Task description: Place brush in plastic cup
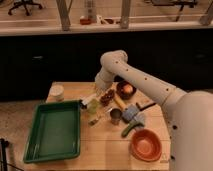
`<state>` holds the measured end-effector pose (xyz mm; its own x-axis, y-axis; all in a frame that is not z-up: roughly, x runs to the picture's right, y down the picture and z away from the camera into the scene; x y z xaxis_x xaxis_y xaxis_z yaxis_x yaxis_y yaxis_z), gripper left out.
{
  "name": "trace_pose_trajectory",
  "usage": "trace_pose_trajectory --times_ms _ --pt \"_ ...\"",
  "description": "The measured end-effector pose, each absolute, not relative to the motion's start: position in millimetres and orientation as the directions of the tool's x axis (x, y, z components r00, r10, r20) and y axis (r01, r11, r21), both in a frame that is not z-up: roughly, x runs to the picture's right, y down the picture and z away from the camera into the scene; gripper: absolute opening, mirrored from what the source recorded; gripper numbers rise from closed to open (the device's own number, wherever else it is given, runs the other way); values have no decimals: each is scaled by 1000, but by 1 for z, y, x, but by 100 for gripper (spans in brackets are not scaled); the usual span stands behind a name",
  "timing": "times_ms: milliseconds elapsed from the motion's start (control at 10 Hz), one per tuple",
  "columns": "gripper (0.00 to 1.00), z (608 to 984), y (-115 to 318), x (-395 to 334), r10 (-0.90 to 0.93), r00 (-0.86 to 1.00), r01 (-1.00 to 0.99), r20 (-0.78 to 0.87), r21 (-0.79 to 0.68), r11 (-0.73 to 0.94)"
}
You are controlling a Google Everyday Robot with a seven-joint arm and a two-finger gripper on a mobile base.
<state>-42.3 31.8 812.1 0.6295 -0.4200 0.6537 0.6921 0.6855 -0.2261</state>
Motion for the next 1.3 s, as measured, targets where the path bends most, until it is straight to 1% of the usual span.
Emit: trace_pose_trajectory --times_ms 700,1300 --pt "0 818 46 -73 -460 584 752 669 -231 618" --pt "0 828 59 -82 -458 583 764 671 -262 589"
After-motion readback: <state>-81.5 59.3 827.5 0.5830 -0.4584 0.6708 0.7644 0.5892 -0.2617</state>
